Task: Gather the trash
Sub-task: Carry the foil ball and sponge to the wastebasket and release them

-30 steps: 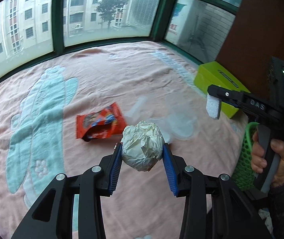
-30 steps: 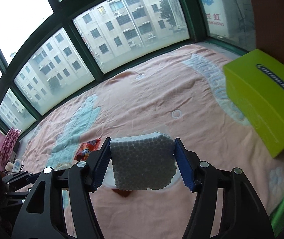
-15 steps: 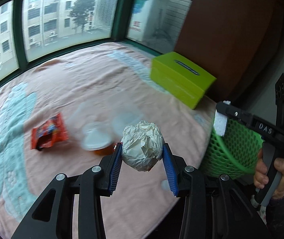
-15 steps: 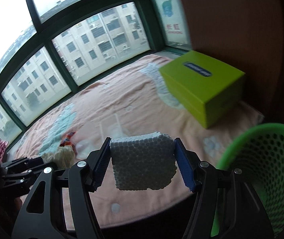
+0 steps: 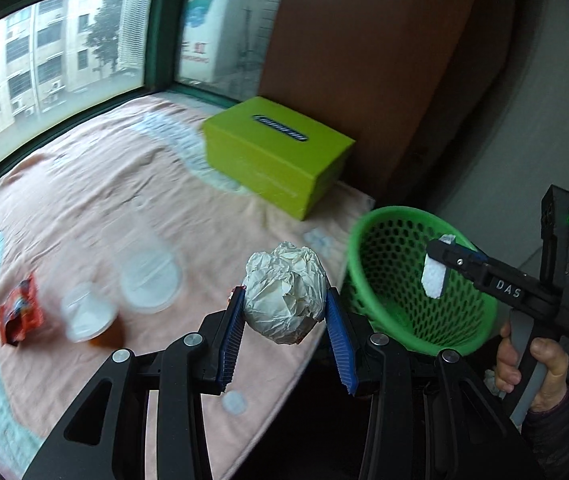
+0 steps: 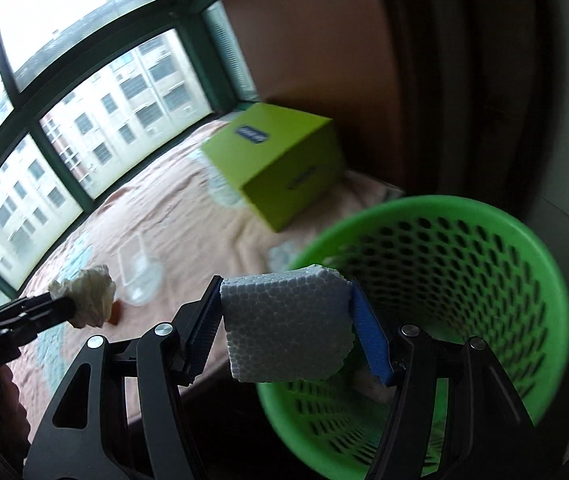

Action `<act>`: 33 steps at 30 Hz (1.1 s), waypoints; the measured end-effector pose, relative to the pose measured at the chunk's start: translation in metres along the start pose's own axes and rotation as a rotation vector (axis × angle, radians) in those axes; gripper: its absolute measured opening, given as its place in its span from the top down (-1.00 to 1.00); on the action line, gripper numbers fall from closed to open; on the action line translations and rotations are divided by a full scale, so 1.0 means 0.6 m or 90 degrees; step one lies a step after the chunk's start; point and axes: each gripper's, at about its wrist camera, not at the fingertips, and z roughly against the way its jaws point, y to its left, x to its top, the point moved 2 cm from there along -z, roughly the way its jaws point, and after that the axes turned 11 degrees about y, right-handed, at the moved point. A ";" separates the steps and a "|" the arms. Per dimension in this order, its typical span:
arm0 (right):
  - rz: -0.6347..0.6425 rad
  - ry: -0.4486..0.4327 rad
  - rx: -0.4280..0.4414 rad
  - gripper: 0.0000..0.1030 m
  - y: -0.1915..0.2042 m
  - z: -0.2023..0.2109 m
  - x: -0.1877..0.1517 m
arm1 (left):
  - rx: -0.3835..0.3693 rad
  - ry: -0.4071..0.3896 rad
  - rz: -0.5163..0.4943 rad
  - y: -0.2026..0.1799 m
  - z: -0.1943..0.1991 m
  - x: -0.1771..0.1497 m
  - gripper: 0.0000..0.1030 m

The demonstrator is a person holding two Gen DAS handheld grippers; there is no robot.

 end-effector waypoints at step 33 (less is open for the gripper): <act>-0.086 -0.090 -0.076 -0.56 -0.152 0.130 -0.070 | -0.084 0.095 -0.140 -0.256 -0.149 0.059 -0.24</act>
